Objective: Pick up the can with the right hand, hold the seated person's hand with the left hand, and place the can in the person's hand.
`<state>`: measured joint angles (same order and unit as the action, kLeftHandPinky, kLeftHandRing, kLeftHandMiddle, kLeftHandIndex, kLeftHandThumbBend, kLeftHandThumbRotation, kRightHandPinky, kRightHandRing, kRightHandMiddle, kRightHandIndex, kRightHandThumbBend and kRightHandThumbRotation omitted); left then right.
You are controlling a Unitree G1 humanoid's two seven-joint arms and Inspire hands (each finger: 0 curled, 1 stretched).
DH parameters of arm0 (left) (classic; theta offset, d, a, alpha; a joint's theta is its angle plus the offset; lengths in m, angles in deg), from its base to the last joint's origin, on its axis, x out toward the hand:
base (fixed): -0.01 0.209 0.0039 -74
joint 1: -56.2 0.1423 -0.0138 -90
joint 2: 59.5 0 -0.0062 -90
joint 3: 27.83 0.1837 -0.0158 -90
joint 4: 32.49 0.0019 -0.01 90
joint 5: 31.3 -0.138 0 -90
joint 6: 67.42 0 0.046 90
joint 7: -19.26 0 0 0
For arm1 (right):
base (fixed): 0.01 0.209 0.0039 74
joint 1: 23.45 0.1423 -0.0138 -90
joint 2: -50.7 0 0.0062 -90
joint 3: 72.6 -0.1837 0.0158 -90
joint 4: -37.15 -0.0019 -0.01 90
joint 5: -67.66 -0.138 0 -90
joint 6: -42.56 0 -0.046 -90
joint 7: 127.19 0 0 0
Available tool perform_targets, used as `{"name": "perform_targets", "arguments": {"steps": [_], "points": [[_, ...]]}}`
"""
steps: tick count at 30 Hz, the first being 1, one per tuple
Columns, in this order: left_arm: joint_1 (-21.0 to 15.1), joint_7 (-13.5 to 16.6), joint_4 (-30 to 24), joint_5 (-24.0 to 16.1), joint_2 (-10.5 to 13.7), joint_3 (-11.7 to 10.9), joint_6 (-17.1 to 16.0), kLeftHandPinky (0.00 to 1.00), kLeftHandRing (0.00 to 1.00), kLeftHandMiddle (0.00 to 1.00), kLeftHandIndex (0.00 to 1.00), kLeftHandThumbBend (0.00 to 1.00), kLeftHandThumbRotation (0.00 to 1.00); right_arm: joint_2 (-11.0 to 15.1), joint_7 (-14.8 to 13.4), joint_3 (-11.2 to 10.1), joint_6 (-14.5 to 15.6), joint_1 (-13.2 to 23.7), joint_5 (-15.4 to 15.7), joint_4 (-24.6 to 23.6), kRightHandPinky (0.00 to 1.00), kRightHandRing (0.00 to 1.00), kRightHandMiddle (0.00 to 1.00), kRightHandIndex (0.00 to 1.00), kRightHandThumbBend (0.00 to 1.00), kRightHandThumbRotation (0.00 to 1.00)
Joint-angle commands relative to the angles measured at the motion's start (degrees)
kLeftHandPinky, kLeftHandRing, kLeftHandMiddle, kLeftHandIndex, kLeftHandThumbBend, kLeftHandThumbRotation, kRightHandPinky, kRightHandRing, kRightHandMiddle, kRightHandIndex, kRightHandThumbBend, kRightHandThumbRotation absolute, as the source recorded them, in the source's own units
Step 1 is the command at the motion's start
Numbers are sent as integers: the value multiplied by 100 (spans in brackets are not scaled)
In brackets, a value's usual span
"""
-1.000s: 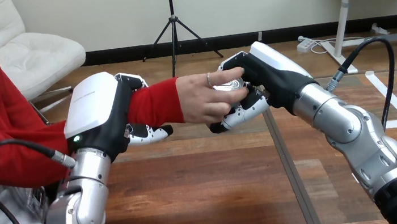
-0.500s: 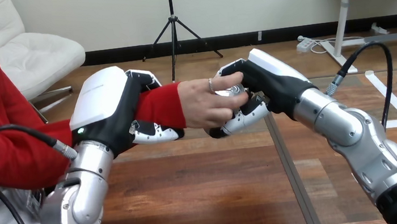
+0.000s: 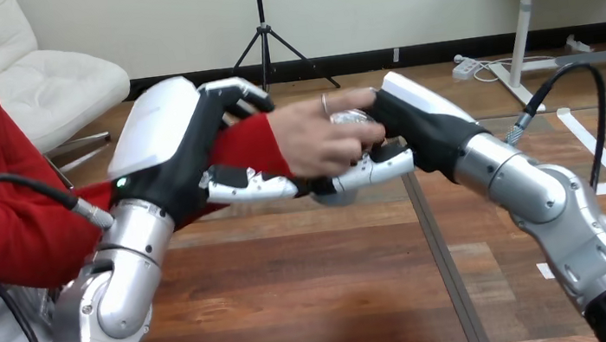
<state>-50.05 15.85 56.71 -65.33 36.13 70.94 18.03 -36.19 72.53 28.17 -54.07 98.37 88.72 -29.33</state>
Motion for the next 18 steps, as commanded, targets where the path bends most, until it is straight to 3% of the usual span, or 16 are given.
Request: {"name": "perform_targets", "arguments": {"steps": [1, 11, 18], "points": [[-338, -40, -616, 281, -29, -117, -244, 41, 52, 59, 62, 100, 44, 125, 23, -112, -155, 71, -181, -314, 51, 58, 61, 64, 99, 81], [-162, -353, -863, 473, 44, -175, -78, 45, 57, 62, 63, 100, 47, 218, 20, -135, -321, 14, -370, -276, 51, 58, 62, 64, 100, 93], [-37, -758, -1052, 675, 134, -218, 37, 48, 61, 66, 66, 100, 48, 262, 4, -162, -428, -34, -474, -258, 52, 59, 62, 64, 100, 98]]}}
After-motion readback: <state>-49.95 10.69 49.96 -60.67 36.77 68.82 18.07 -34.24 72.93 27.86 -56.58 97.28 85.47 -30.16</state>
